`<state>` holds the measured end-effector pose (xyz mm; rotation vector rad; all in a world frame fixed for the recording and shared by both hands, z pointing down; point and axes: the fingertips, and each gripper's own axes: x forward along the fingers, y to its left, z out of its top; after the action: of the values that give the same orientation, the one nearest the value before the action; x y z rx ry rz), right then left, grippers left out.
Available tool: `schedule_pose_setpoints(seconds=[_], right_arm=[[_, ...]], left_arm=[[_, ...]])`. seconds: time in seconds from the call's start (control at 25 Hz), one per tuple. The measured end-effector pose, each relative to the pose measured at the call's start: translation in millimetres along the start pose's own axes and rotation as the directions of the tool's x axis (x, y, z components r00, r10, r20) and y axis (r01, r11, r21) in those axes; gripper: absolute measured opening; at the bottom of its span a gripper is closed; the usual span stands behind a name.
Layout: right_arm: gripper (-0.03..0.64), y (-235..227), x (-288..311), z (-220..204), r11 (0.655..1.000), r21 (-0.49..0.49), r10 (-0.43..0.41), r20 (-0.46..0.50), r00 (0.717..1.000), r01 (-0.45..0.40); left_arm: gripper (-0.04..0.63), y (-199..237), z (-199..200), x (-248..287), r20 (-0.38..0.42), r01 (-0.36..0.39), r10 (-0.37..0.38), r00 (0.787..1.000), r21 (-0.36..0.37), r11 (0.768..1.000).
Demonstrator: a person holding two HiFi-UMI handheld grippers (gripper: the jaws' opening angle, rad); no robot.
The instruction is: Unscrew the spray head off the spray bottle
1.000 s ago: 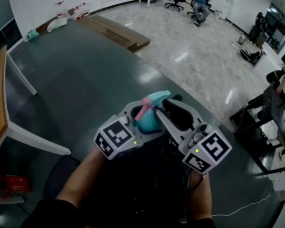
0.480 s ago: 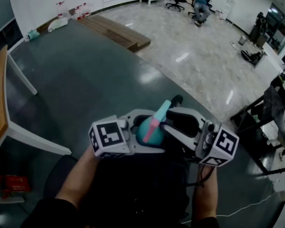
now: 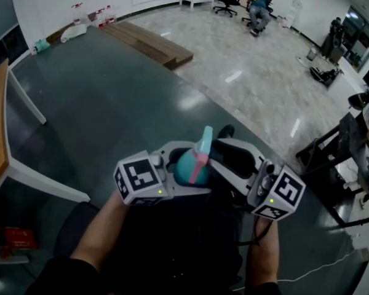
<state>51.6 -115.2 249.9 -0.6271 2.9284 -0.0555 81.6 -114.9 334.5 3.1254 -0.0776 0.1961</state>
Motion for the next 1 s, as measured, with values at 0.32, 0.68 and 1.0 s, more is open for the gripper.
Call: schedule_pose_setpoints(seconds=[0.32,0.68,1.0], right_arm=[[0.124,-2,-1,15,0.992,0.0,-0.128,0.07,0.989,0.129],[0.124,4,13,-2,0.975,-0.113,-0.198,-0.035,0.98,0.193],[0.124,-5,0,1,0.969,-0.116,-0.224,-0.027,0.974,0.219]], left_arm=[[0.419,56,-6,-10,-0.031,-0.341,0.34,0.94,-0.036,0.939],[0.419,62,-6,-8,-0.04,-0.386,0.384,0.922,-0.031,0.922],[0.419,61,-1,-8,-0.015,-0.365,0.365,0.931,-0.031,0.93]])
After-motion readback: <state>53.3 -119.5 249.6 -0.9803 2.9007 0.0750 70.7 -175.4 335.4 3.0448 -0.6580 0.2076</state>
